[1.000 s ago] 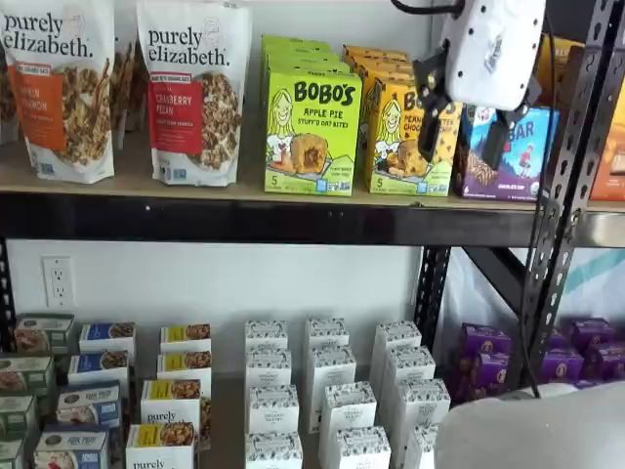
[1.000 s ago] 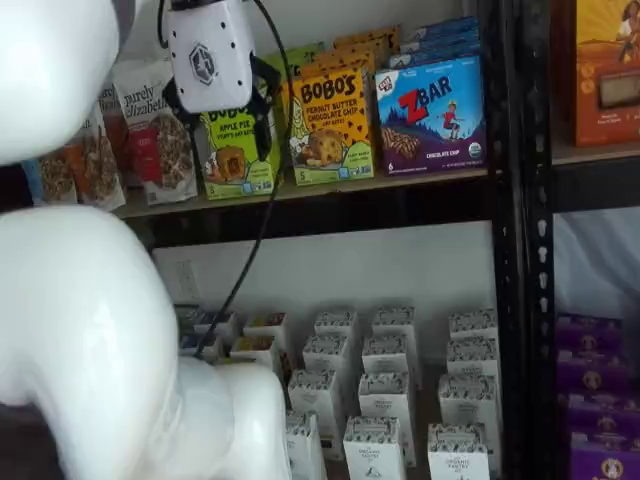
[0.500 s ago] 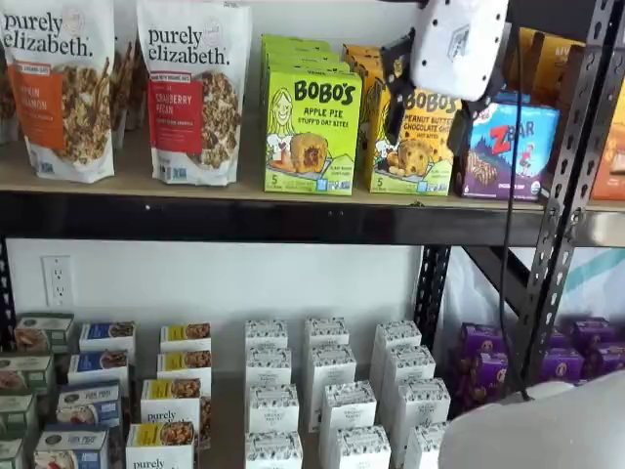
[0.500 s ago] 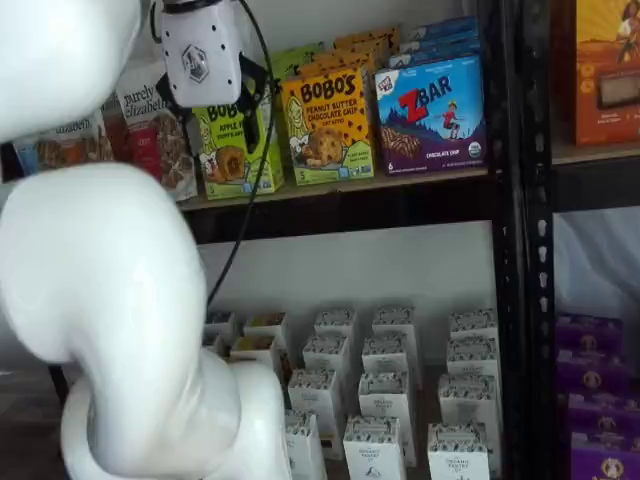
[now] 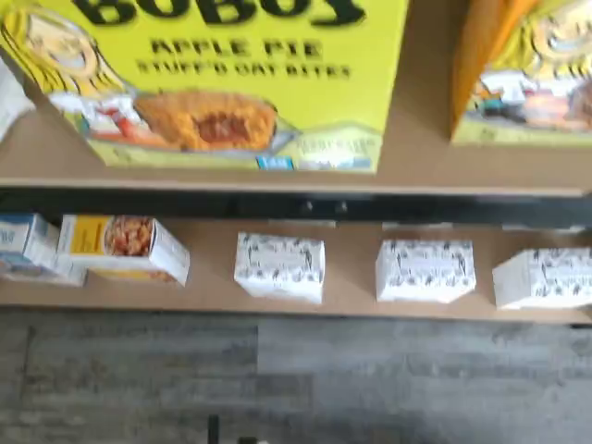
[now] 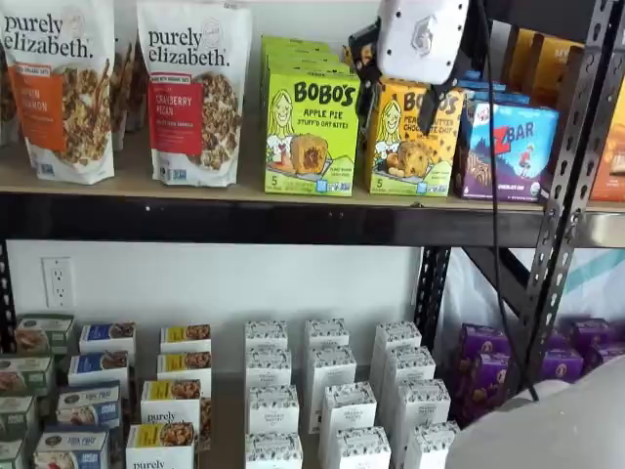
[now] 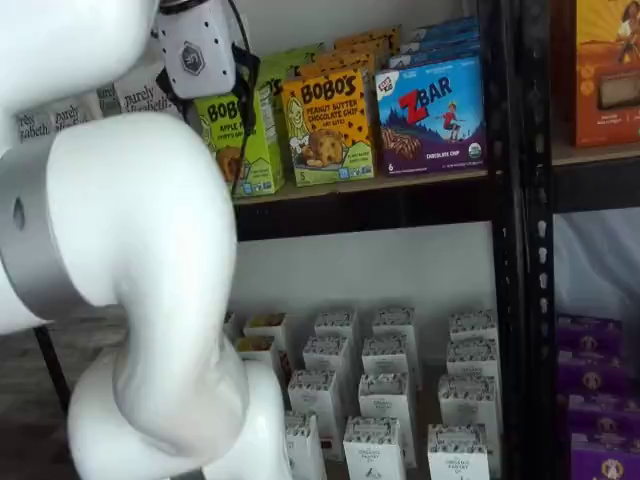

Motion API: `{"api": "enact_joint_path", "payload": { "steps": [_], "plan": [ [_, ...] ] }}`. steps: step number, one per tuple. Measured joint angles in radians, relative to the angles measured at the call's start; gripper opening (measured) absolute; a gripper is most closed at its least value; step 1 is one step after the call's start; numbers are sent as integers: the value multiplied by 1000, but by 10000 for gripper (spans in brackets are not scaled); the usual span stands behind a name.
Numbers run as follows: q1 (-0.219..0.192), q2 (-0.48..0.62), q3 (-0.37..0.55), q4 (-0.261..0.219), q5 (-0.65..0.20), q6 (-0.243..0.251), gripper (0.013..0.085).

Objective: Pick the green box on the top shelf, the fourth from the left

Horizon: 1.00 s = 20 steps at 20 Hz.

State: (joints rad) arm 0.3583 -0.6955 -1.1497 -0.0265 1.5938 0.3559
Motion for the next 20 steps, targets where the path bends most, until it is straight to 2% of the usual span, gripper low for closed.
{"api": "enact_joint_path", "payload": {
  "steps": [7,20],
  "plan": [
    [41,78,-33,-39,-86,41,850],
    [57,204,-92,-84,-211,67,850]
  ]
}}
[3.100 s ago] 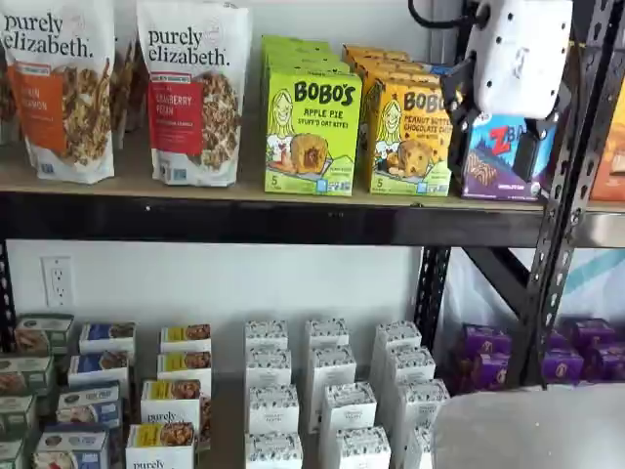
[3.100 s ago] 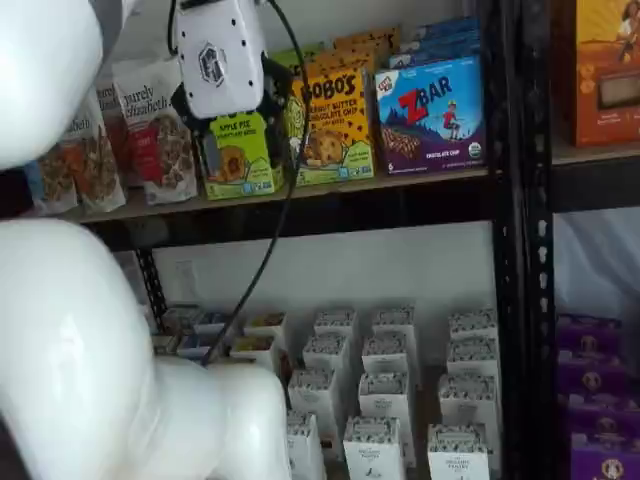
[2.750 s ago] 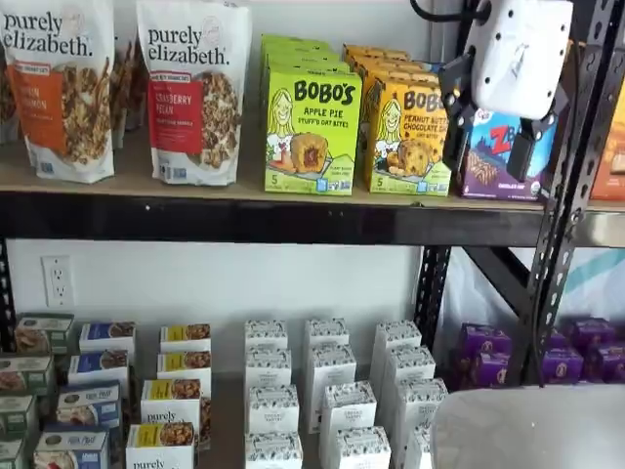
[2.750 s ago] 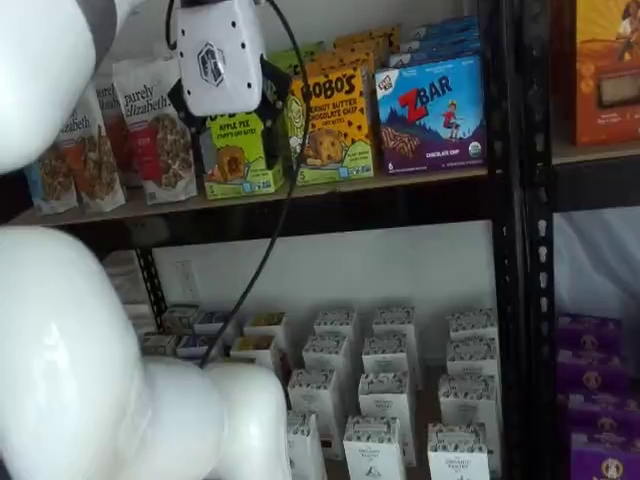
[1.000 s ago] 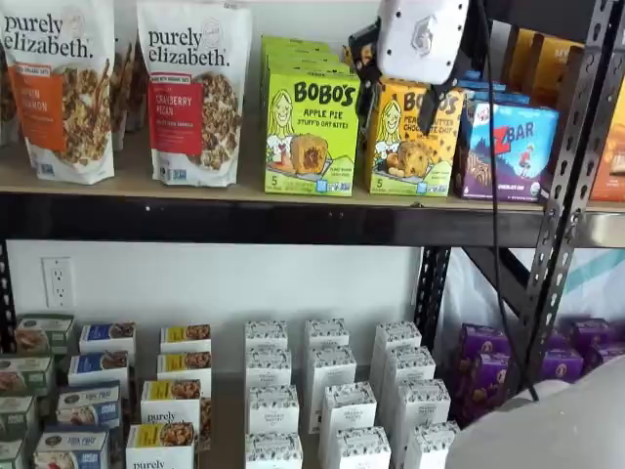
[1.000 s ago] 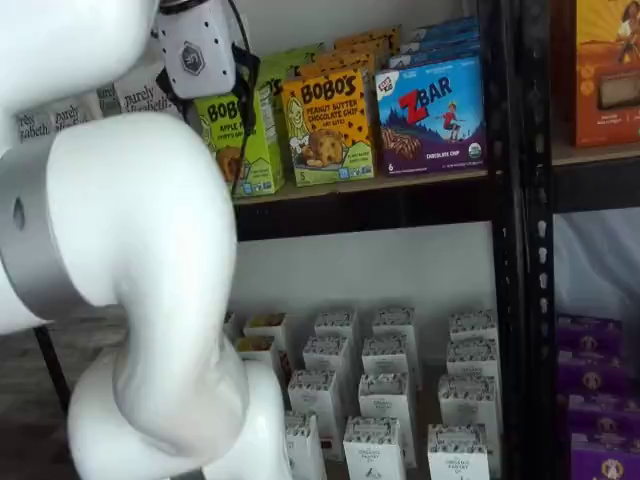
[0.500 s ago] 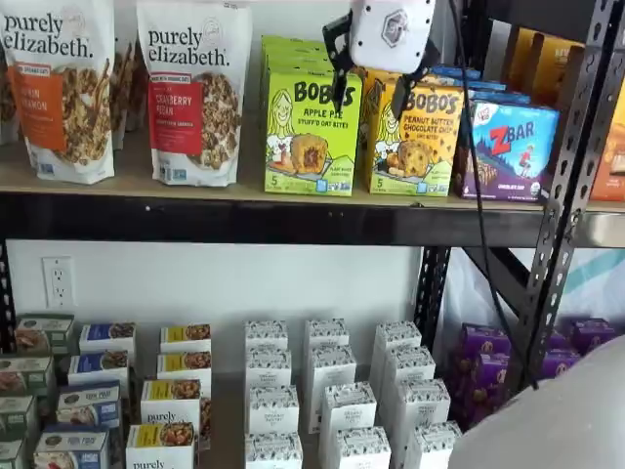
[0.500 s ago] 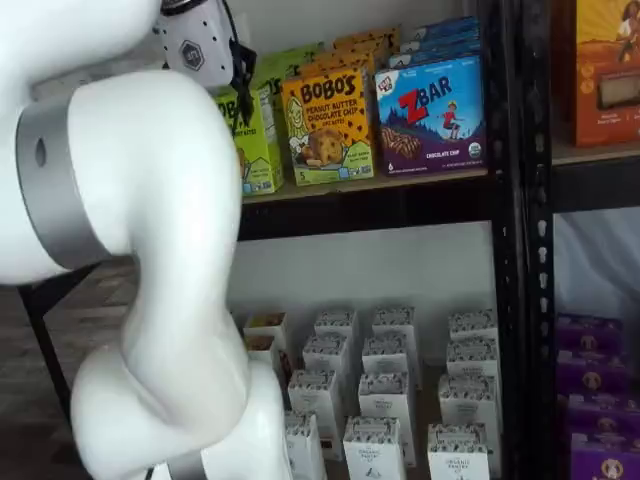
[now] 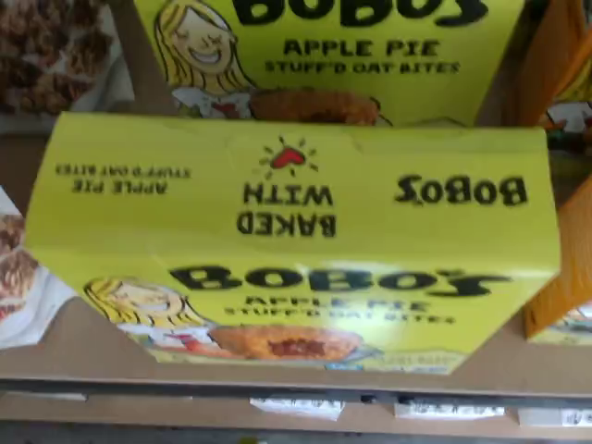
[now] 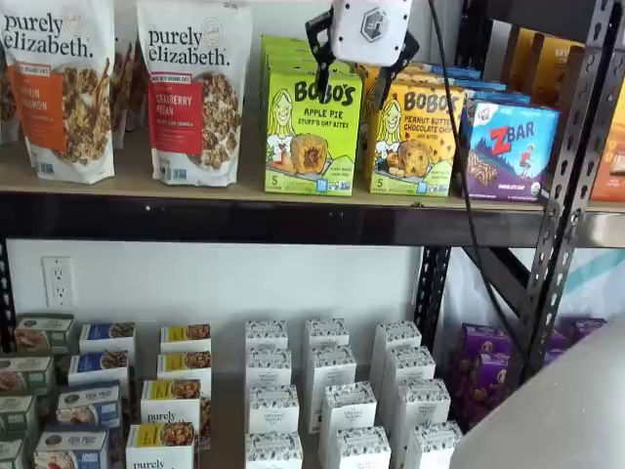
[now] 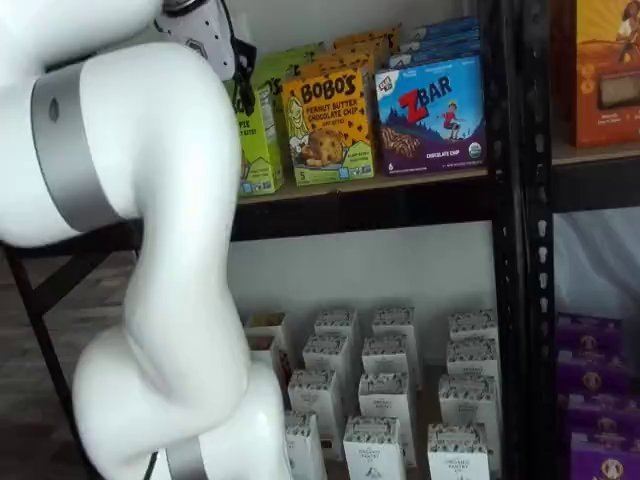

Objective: Pick the green box on the top shelf, the fourth from the left

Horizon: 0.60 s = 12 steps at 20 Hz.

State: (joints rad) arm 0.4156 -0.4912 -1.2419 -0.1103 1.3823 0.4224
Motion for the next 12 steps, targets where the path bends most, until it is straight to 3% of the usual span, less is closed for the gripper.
{"api": "enact_joint_path", "payload": {
  "steps": [12],
  "plan": [
    [-12,53,-22,23,-25,-12,850]
  ]
}}
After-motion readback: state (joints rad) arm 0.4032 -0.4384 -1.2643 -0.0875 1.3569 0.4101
